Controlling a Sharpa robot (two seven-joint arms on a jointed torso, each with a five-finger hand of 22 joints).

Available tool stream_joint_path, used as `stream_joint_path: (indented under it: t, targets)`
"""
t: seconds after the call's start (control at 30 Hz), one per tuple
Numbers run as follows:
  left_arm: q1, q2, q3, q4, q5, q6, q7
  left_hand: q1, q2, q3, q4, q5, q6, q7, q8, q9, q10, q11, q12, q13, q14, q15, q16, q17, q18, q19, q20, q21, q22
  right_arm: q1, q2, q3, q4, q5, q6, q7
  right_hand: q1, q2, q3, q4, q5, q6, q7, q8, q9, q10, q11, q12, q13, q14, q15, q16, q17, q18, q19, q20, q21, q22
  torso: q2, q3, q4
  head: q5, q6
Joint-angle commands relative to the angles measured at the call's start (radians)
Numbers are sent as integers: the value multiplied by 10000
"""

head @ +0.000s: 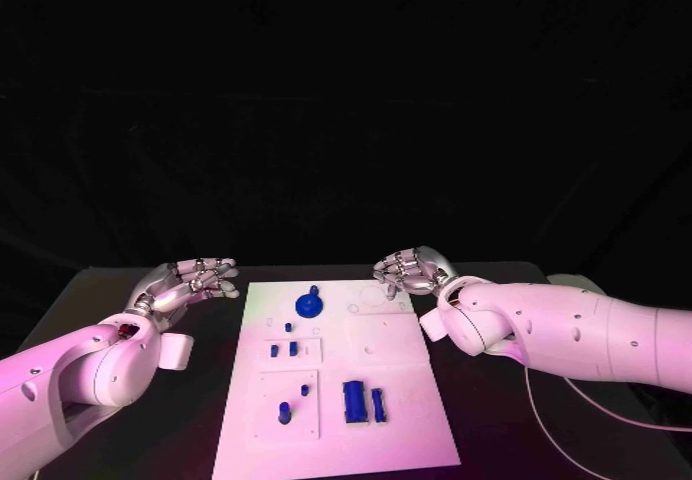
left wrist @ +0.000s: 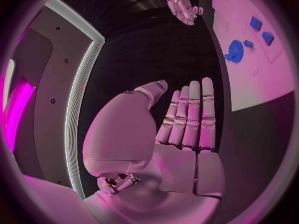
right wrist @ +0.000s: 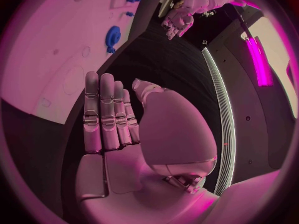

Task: Assemble the parts on the task board

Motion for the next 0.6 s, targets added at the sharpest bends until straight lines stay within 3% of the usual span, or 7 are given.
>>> stream_joint_path:
  t: [0.03,0.43,0.47,0.5,0.53,0.57,0.6]
  targets:
    - [-11,288,17,-441,546,-457,788,107,-51,-11,83,-38,-158,15,8,-11,-190,114,-228,-191,-451,216,-1138,-455,53,-363,270,-997,-630,7,476,44,-800,1952,607,1110,90,-63,141,16,-71,36,95,-131,-158,68,174,-576,-896,-413,157,-923,-434,56,-310,174,-610,-599,-176,26,43,70,360]
    - [-37,1206,59,-1606,846,-518,1138,256,69,-382,161,-25,-508,-165,-176,-227,-752,623,-1449,-318,-1059,871,-4661,-1452,-44,-972,977,-4282,-2866,-4,1533,144,-2255,2280,1339,1514,-106,113,47,-382,-234,301,311,-1194,-1117,564,528,-2474,-5121,-563,712,-4136,-2477,118,-324,740,-2210,-4459,-253,173,53,480,626]
    - [-29,1126,48,-1552,584,-447,719,-3896,1701,-4819,-1084,-2089,-8676,-2118,-2143,-2262,-9964,-1547,-2473,-952,-8580,-1021,-8078,-2608,-1697,-8680,-1927,-5641,-3877,1,1473,136,-2187,1984,739,1055,-4206,1700,-4246,-2733,-1452,-8512,-1570,-3089,-5308,-2758,-902,-3234,-6912,-3769,-318,-6307,-6363,-1715,-3456,-1360,-2844,-9547,-237,119,70,403,631]
    - [-33,1121,49,-1536,585,-467,722,-4003,1701,-4819,-1084,-2089,-8676,-2118,-2143,-2262,-9964,-1547,-2473,-952,-8580,-1021,-8078,-2608,-1697,-8680,-1927,-5641,-3877,-4,1470,142,-2167,1992,724,1062,-4344,1700,-4246,-2733,-1452,-8512,-1570,-3089,-5308,-2828,-902,-3234,-6912,-3847,-318,-6307,-6363,-1715,-3543,-1360,-2844,-9547,-241,122,63,413,628]
    - [-41,1113,52,-1505,586,-507,727,-4299,1701,-4819,-1084,-2089,-8676,-2118,-2143,-2262,-9964,-1547,-2473,-952,-8580,-1021,-8078,-2608,-1697,-8680,-1927,-5641,-3877,-15,1465,155,-2128,2006,693,1076,-4662,1700,-4246,-2733,-1452,-8512,-1570,-3089,-5308,-3059,-902,-3234,-6912,-11065,-318,-6307,-6363,-1715,-10719,-1360,-2844,-9547,-249,126,49,433,623]
    - [-60,1091,59,-1429,590,-602,739,-4750,1701,-4819,-1084,-2089,-8676,-2118,-2143,-2262,-9964,-1547,-2473,-952,-8580,-1021,-8078,-2608,-1697,-8680,-1927,-5641,-3877,-40,1453,186,-2032,2041,619,1110,-5140,1700,-4246,-2733,-1452,-8512,-1570,-3089,-5308,-10313,-902,-3234,-6912,-11065,-318,-6307,-6363,-1715,-10719,-1360,-2844,-9547,-267,138,15,481,611]
    - [-79,1071,65,-1357,594,-694,750,-5109,1701,-4819,-1084,-2089,-8676,-2118,-2143,-2262,-9964,-1547,-2473,-952,-8580,-1021,-8078,-2608,-1697,-8680,-1927,-5641,-3877,-64,1441,216,-1940,2074,548,1143,-5499,1700,-4246,-2733,-1452,-8512,-1570,-3089,-5308,-10313,-902,-3234,-6912,-11065,-318,-6307,-6363,-1715,-10719,-1360,-2844,-9547,-284,149,-17,527,600]
